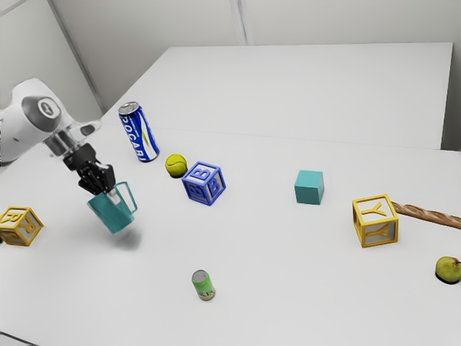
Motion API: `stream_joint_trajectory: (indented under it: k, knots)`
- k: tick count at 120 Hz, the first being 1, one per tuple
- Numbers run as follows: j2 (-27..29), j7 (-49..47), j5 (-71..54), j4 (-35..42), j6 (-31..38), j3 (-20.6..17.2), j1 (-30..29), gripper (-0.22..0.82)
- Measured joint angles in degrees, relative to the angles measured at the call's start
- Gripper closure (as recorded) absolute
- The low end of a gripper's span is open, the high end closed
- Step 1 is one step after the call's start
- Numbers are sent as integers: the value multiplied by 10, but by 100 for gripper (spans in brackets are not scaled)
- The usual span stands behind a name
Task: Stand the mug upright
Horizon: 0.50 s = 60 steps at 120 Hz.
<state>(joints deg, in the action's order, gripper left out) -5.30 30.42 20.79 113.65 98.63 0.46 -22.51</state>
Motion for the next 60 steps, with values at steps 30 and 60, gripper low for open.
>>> stream_joint_trajectory:
  k: [30,60]
  knots:
    - [104,-48,-63,133,139,1,87,76]
    - [104,-83,-162,166,242,-5,106,76]
